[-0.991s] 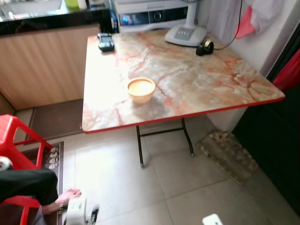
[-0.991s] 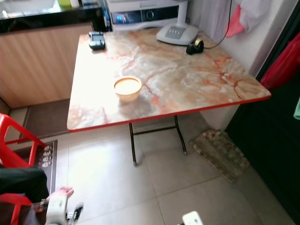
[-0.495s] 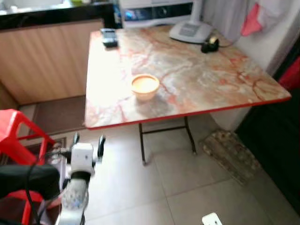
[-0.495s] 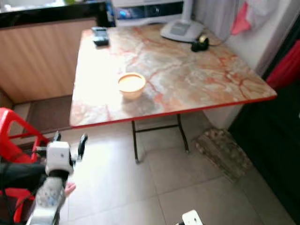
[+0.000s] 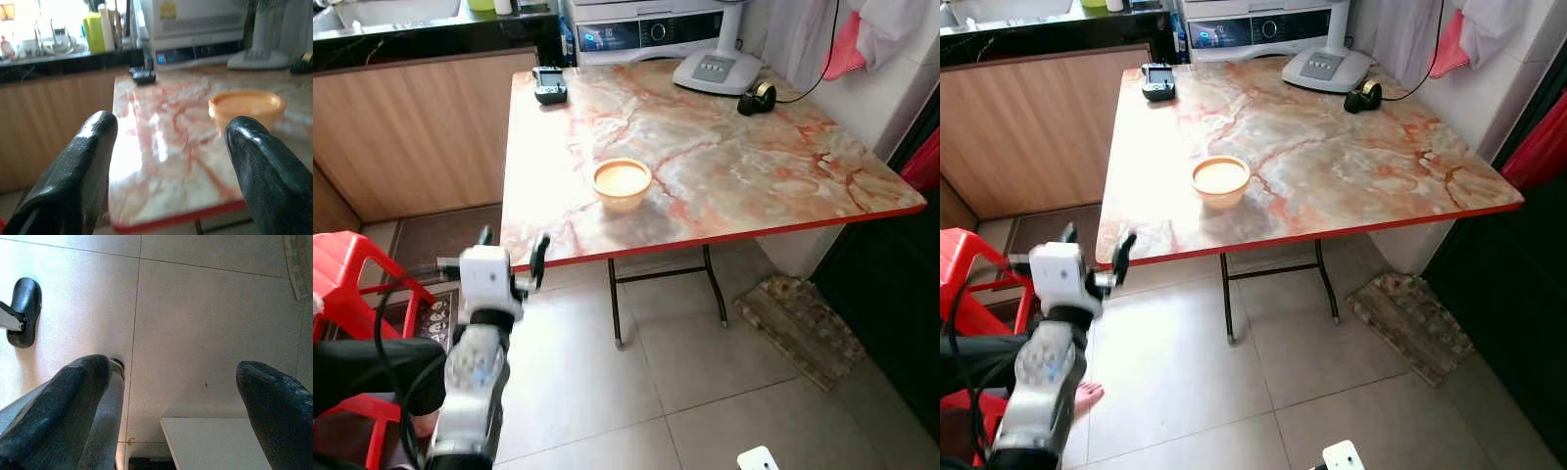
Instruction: Restocking fridge
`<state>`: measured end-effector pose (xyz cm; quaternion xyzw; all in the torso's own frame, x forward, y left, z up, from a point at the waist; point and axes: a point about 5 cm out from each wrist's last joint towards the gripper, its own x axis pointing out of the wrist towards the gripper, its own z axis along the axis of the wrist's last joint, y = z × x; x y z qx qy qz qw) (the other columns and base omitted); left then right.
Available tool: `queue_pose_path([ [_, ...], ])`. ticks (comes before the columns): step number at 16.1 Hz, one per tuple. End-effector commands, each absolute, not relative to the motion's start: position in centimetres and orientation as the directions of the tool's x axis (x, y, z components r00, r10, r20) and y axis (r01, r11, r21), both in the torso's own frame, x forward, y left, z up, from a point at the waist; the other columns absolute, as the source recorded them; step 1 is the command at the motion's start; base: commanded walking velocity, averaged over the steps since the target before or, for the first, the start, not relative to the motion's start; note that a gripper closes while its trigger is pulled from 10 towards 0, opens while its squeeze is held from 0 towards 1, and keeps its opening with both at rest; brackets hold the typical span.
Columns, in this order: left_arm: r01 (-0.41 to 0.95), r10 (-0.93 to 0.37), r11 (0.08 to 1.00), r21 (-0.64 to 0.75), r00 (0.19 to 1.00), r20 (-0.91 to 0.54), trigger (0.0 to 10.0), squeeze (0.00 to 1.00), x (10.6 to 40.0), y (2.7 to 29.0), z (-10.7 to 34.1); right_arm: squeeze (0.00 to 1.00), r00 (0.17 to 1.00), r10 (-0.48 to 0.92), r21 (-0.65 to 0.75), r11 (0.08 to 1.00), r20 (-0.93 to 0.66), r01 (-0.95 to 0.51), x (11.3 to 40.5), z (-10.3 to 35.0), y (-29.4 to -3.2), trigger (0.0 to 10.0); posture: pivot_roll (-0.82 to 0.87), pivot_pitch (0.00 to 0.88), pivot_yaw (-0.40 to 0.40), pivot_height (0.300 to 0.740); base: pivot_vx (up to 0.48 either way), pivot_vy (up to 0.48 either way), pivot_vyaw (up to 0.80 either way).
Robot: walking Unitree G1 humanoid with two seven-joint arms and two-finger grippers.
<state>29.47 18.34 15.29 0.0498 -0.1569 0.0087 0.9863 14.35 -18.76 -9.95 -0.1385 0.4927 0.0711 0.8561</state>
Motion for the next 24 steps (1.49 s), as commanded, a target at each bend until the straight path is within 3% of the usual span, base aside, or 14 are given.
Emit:
queue_pose_path([
  [1, -0.026, 0.001, 0.997, 0.077, 0.952, 0.305, 10.0, 0.00, 29.5, 18.5, 15.8, 0.00, 0.497, -0.020, -0.160, 0.957, -0.867, -0.241, 13.9, -10.1, -18.8, 10.0, -0.13, 0.023, 0.021, 0.740, 0.000, 0.000, 0.00],
  [21, 0.021, -0.032, 0.999, 0.049, 0.971, 0.236, 10.0, 0.00, 29.2, 18.0, 15.6, 0.00, 0.496, -0.021, -0.161, 0.957, -0.868, -0.241, 13.9, -10.1, -18.7, 10.0, -0.13, 0.037, 0.023, 0.740, 0.000, 0.000, 0.00],
  [24, 0.020, -0.024, 1.000, 0.020, 0.974, 0.224, 10.0, 0.00, 29.4, 17.4, 15.4, 0.00, 0.484, -0.026, -0.176, 0.947, -0.875, -0.267, 14.2, -10.1, -18.9, 10.0, -0.12, 0.058, 0.012, 0.740, 0.335, 0.000, 0.00],
])
